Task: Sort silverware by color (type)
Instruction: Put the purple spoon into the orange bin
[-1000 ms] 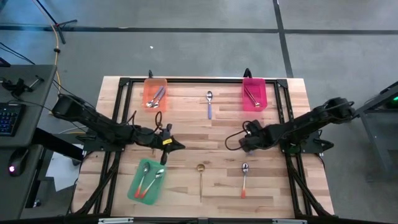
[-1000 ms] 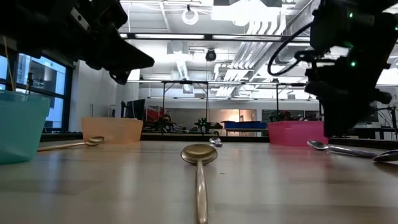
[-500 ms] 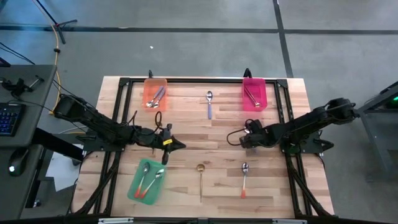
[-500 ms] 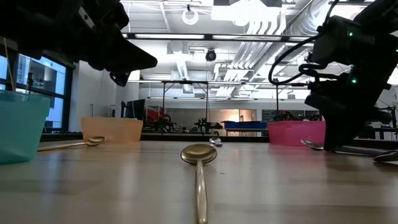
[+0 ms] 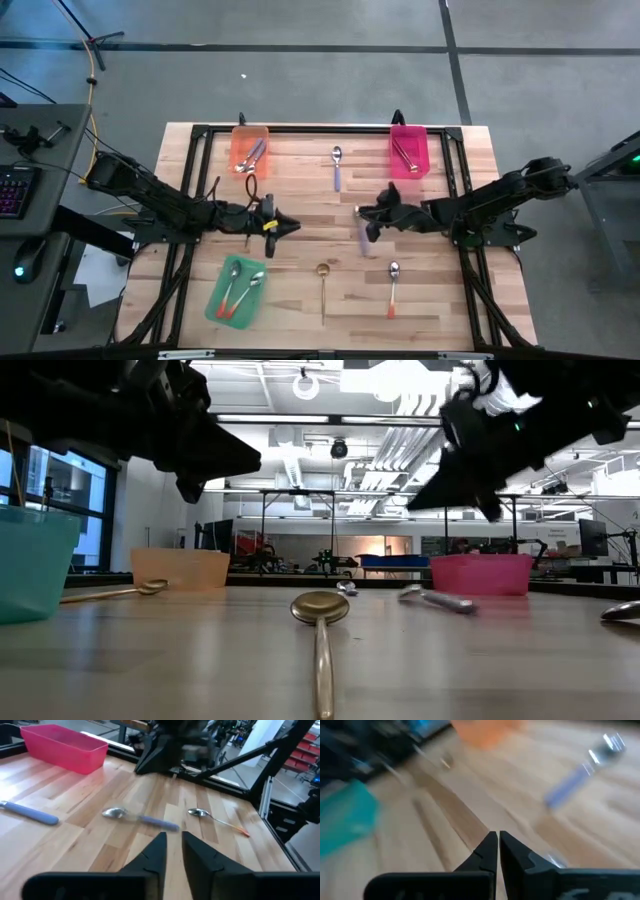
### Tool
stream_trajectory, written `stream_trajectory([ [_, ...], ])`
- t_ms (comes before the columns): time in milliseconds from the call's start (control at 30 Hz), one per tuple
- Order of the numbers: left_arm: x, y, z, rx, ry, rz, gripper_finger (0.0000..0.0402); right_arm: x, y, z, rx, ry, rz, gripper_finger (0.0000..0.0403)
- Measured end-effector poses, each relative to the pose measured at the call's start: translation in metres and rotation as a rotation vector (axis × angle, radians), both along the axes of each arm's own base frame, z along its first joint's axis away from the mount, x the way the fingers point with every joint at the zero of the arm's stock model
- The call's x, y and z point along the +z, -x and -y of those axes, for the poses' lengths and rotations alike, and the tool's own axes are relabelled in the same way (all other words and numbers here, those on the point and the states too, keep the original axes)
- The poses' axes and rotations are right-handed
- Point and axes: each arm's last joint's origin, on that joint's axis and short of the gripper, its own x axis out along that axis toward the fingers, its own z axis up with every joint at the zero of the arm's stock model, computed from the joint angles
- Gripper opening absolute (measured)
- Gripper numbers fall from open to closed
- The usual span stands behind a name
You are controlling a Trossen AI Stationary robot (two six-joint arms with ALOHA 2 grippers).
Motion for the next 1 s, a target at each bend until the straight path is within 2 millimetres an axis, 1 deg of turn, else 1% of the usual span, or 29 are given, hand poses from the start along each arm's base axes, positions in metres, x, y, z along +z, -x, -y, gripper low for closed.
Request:
stream_trajectory([
  [100,0.0,0.0,-0.002,0.007,0.001,0.0,0.0083,0.009,-0.005,-0.001,0.024,0.037,0.084,0.0001],
  [167,0.0,0.0,-0.002,0.009,0.006,0.0,0.01,0.008,-0.004,-0.001,0.018,0.027,0.073,0.0006],
  [233,0.0,0.0,-0.002,0.009,0.009,0.0,0.0115,0.004,-0.002,0.0,-0.006,-0.011,0.021,0.0016],
  [333,0.0,0.0,-0.002,0.007,0.003,-0.001,0.0128,-0.002,0.001,0.0,-0.052,-0.076,-0.071,0.0045],
  [433,0.0,0.0,-0.002,0.007,0.001,-0.001,0.0133,-0.006,-0.004,-0.002,-0.056,-0.134,-0.112,0.0087],
  [567,0.0,0.0,-0.002,0.009,0.0,-0.002,0.0133,-0.01,-0.024,-0.006,-0.038,-0.153,-0.169,0.0139],
  [667,-0.001,0.0,-0.002,0.013,-0.002,-0.007,0.0133,-0.015,-0.045,-0.01,-0.041,-0.144,-0.262,0.0159],
  [767,-0.001,0.0,-0.002,0.013,-0.003,-0.009,0.0133,-0.018,-0.066,-0.014,-0.067,-0.145,-0.368,0.0164],
  [900,-0.002,0.0,-0.002,0.014,-0.005,-0.017,0.0133,-0.025,-0.088,-0.017,-0.123,-0.15,-0.509,0.0165],
  [1000,-0.002,0.0,-0.002,0.014,-0.006,-0.021,0.0133,-0.031,-0.103,-0.014,-0.126,-0.175,-0.543,0.0165],
])
